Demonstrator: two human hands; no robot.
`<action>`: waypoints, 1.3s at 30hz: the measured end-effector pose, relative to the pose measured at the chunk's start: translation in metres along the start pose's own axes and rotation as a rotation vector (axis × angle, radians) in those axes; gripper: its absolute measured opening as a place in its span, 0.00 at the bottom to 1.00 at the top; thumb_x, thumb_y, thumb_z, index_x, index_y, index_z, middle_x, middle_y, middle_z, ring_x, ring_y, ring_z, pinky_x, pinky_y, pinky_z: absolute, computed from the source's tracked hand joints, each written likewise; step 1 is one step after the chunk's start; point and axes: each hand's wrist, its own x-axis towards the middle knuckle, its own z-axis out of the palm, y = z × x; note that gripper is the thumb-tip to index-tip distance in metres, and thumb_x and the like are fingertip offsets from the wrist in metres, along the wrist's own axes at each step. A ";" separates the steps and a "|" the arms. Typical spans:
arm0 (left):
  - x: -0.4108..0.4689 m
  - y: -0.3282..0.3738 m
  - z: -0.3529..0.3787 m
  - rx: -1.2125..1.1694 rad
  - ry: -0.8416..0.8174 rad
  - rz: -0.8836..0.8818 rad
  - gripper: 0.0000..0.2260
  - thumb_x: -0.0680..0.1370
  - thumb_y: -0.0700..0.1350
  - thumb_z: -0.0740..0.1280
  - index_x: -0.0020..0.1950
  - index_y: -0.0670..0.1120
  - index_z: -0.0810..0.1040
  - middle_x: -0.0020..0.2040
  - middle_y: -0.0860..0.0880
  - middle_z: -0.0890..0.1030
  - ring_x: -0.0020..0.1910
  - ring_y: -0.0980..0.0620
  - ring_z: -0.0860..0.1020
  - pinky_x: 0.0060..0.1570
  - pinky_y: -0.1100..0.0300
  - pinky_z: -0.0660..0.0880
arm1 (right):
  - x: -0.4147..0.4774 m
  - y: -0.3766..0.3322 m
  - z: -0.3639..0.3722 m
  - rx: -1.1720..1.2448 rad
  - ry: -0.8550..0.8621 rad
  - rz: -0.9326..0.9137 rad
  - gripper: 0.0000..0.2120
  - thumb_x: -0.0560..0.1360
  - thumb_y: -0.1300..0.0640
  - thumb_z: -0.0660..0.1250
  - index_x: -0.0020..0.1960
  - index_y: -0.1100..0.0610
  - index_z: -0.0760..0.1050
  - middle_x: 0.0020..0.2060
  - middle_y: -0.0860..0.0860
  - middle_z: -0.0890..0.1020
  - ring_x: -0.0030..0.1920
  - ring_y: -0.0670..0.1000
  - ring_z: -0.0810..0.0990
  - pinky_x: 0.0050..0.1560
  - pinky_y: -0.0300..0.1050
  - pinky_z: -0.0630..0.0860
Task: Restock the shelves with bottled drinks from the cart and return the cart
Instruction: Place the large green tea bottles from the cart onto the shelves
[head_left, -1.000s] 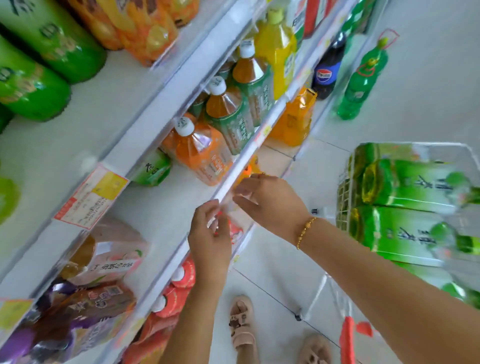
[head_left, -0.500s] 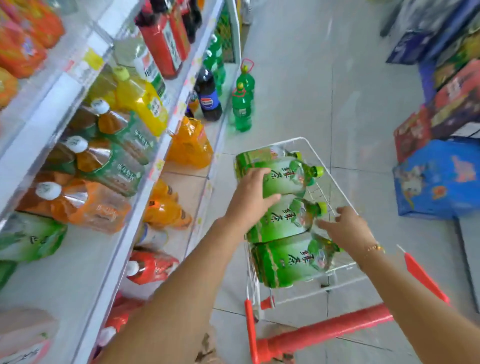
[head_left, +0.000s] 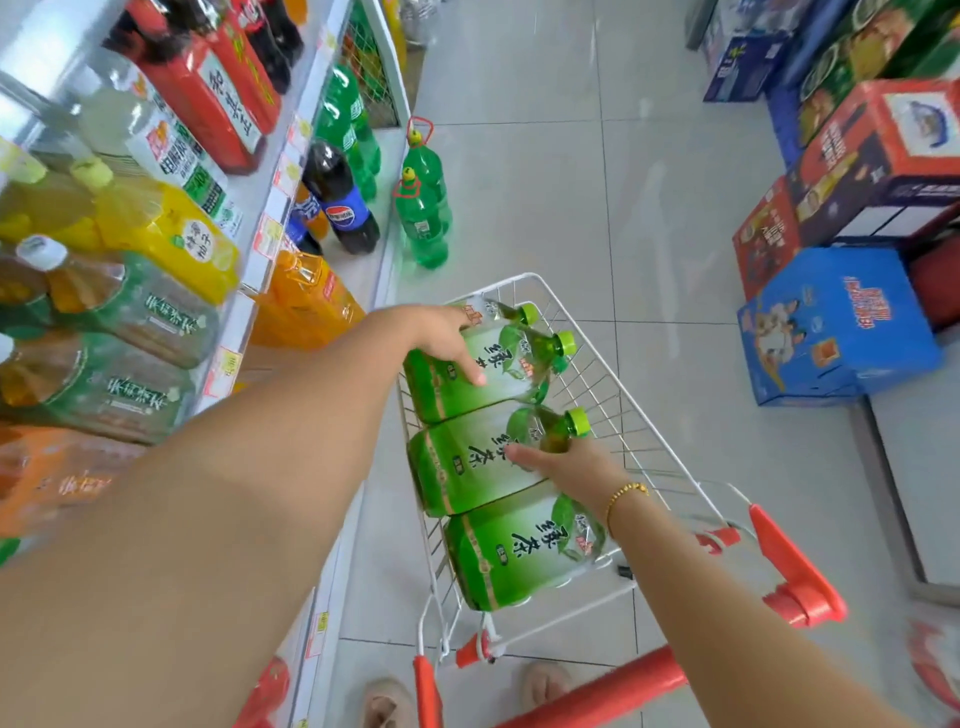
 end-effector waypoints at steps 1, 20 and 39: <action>0.001 0.002 -0.005 0.009 -0.043 -0.013 0.34 0.66 0.52 0.77 0.69 0.47 0.69 0.66 0.49 0.72 0.62 0.45 0.73 0.65 0.51 0.70 | 0.002 -0.002 0.002 0.029 0.012 0.018 0.26 0.61 0.33 0.72 0.35 0.55 0.69 0.28 0.48 0.67 0.27 0.47 0.65 0.29 0.39 0.66; 0.007 -0.012 -0.006 -0.282 -0.298 -0.075 0.19 0.70 0.41 0.74 0.59 0.42 0.76 0.56 0.41 0.81 0.55 0.41 0.80 0.58 0.49 0.76 | 0.006 0.014 0.018 0.232 0.242 -0.076 0.36 0.54 0.39 0.79 0.53 0.56 0.69 0.43 0.47 0.78 0.44 0.48 0.77 0.44 0.45 0.76; -0.045 -0.057 0.019 -0.292 0.249 0.013 0.30 0.59 0.48 0.81 0.58 0.49 0.75 0.52 0.51 0.78 0.48 0.52 0.77 0.46 0.61 0.73 | -0.007 -0.005 0.028 0.391 0.245 -0.266 0.41 0.53 0.47 0.82 0.60 0.49 0.64 0.52 0.46 0.78 0.51 0.50 0.80 0.54 0.54 0.78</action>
